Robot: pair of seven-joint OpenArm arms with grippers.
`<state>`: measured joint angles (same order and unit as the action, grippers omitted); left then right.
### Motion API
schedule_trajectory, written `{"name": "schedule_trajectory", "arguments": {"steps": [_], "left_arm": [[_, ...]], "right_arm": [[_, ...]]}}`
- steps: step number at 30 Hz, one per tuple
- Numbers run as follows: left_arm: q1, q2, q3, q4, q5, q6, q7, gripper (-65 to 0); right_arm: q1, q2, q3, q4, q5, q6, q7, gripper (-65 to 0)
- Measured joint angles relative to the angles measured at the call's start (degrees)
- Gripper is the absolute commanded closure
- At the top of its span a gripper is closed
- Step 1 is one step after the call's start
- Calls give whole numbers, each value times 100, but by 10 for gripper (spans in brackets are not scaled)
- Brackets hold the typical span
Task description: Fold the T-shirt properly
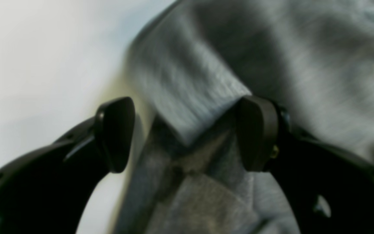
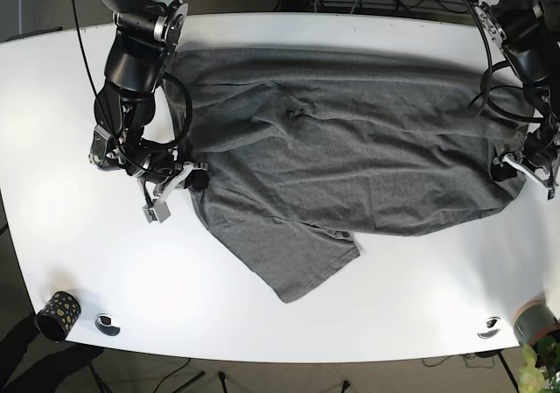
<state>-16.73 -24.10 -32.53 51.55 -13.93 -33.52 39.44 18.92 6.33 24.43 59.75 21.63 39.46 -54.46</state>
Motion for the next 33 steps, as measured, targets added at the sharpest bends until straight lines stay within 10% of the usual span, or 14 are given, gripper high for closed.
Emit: {"name": "schedule_trajectory", "arguments": {"steps": [11,26,33], "left_arm": [[-109,83,232,2,-713,2,315,-444],[-299,-118,216,-20,-654,7,334,-36],[-299,-229,219,-20,-651,7,337,-4]], "right_arm": [[-2,4,-4,0,2,0,0,0],[-4,4,11,0,2,0,0,0],[-2,2,11,0,0,0,0,0]]}}
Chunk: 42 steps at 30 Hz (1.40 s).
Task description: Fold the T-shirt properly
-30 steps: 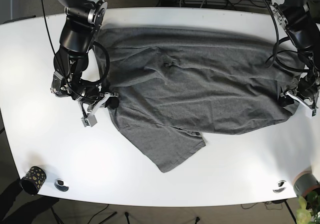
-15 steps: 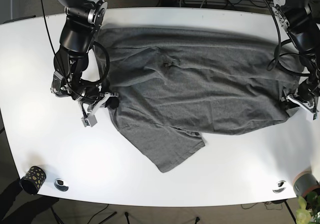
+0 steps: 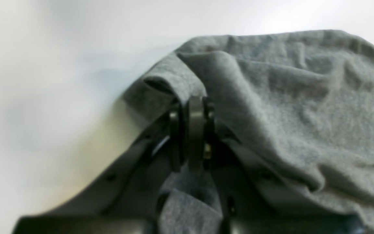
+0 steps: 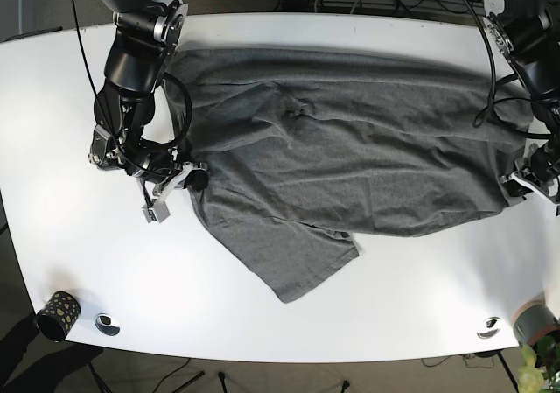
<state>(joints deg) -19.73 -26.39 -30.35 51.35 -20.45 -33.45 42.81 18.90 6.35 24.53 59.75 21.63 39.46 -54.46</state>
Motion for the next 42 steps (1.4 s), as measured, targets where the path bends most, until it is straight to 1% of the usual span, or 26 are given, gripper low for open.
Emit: {"name": "schedule_trajectory", "arguments": {"steps": [2,4,8,10,11,14,15,18,19,22,24,26,27,29,32,34,35,40,42], "left_arm": [[4,9,15,0,0,0,-2,-13],[11,17,15,0,0,0,-2,-51],[59,15,13,-2,2,4,0,-267],[98,11,13,-74,-4,7,-20,-356],[111,11,9,-168,4,15,-31,-386],[153,26,2,-448,72,90,-68,-396],[164,15,0,-494,-24,140,-223,-396],[114,-22,7,-643,22,199,-293,-397],[98,-20,9,-704,55,221,-398,-397],[98,-37,9,-881,-31,216,-708,-397],[92,-50,9,-918,-46,212,-761,-397],[57,-46,11,-929,-33,214,-756,-393],[17,-42,11,-935,-15,214,-750,-378],[-63,-31,15,-949,66,221,-651,-304],[-107,2,33,-966,94,243,-579,-142],[-96,17,33,-973,94,245,-579,-65],[-92,17,37,-975,101,245,-579,-39],[-94,15,37,-964,111,245,-555,-15],[-46,22,39,-772,131,249,-496,-3]], "right_arm": [[0,0,0,0,0,0,0,0],[0,0,0,0,2,0,0,0],[0,2,0,0,2,0,0,0],[0,0,0,0,0,0,0,0],[0,0,0,0,0,0,0,0],[0,2,0,0,0,0,0,0],[0,2,0,0,2,0,0,0],[-2,-2,0,0,11,0,0,0],[0,0,0,0,9,0,0,0],[0,0,0,0,2,0,0,0],[0,0,0,0,0,0,0,0],[0,0,0,0,2,0,0,0],[0,0,0,0,2,0,0,0],[-2,-2,0,0,4,0,0,0],[-2,0,0,0,2,0,0,0],[0,0,0,0,2,0,0,0],[0,0,0,0,2,0,0,0],[-2,-2,0,0,2,0,0,0],[0,0,0,0,2,0,0,0]]}}
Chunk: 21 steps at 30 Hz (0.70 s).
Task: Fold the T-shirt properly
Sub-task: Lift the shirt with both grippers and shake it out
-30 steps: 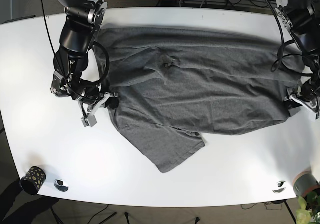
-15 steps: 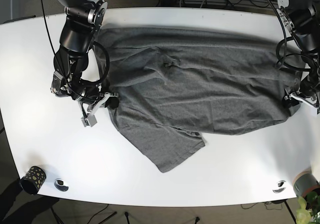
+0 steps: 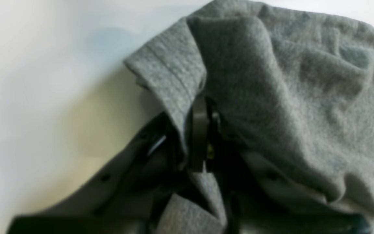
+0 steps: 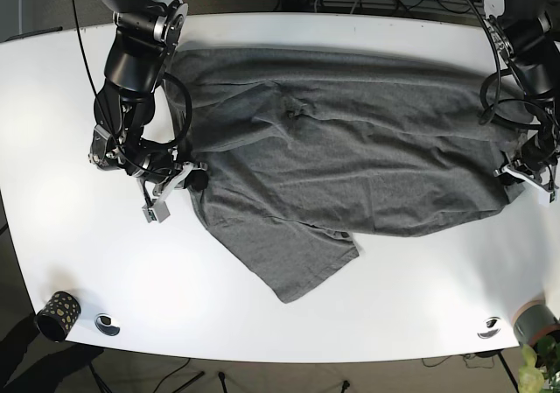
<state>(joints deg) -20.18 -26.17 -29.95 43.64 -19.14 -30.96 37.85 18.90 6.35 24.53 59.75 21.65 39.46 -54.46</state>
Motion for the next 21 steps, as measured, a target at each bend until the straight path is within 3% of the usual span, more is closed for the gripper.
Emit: {"name": "schedule_trajectory", "arguments": {"steps": [4,9,14,21], "left_arm": [[153,7,-15,743,26,9,188,-1],[514,-22,-28,1672,15,11,330,-1],[750,9,9,2376,15,13,505,-3],[669,-2,382,3056,48,39,778,-3]], "right_arm": [[-20,-2,-2,70,46,-4,-96,0],[-328,24,0,756,584,17,-358,0],[-420,50,-4,1228,562,15,-568,0],[-105,345,-26,1320,577,24,-603,0]]}}
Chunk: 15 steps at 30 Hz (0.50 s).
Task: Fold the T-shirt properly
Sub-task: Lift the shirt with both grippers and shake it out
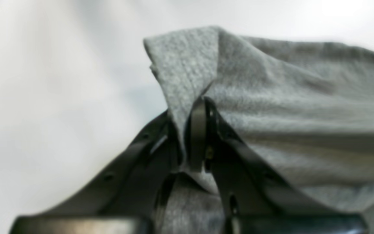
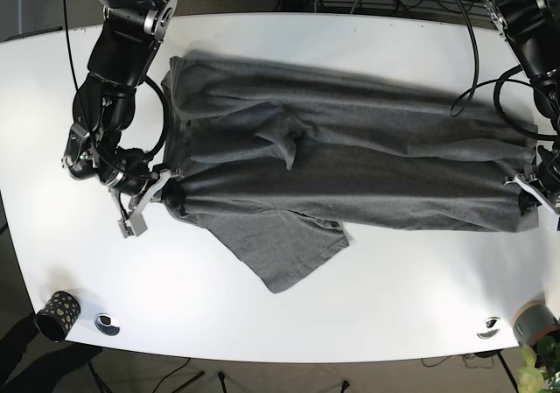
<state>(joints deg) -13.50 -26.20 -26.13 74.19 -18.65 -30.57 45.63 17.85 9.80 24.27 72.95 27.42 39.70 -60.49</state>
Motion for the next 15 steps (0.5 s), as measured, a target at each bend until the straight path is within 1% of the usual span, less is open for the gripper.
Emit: {"name": "schedule_trajectory", "arguments": {"steps": [5,7,10,11,12,13,15], "left_arm": [[-339,57,382,177,-79,-37,-4,-3],[-533,98,444,201,-63,-39,-7,-3],[-846,184,511,197,-7,-9,26,-3],[-949,203,531,192,-39,-13,33,-3],[-1071,210,542,195,-39,-15,164,-3],[-1226,221,553,192,-35,-39,282,-3],[-1528,234,555,179,-48,-44,306,-3]], "right_arm": [[461,243,-4,-13,2,-4,37,0],[684,374,-160,-15,4,-2,33,0],[1045,619,-564,-26,0,-2,-20,0],[1165,654,-632,-20,13,-2,7,0],[1309,702,-691,-26,42,0,0,0],[1480,745,-710,-26,98,57,-7,0],[1805,848,-708,-70,101,46,20,0]]}}
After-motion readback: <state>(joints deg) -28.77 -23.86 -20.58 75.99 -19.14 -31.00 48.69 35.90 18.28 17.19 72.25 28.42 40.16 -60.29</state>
